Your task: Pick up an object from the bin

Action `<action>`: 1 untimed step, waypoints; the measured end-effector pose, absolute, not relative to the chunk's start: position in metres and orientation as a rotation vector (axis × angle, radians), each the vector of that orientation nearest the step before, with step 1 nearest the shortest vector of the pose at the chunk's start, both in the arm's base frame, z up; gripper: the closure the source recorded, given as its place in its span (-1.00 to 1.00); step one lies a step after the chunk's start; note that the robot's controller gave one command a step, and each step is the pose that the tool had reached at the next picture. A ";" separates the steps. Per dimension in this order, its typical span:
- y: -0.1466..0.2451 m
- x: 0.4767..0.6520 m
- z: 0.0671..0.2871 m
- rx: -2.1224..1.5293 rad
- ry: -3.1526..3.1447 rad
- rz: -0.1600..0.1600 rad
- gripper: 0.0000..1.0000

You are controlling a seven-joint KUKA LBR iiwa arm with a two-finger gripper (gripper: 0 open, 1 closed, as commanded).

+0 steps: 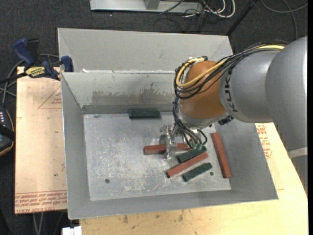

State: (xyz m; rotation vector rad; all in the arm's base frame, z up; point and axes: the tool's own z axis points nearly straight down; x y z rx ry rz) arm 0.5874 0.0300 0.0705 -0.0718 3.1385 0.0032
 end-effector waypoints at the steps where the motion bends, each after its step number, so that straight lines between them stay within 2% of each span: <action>1: 0.029 0.595 0.234 -0.039 3.129 0.002 1.00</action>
Offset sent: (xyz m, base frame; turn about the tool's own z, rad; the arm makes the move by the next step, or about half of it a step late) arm 0.0047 -0.0020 0.1580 0.0220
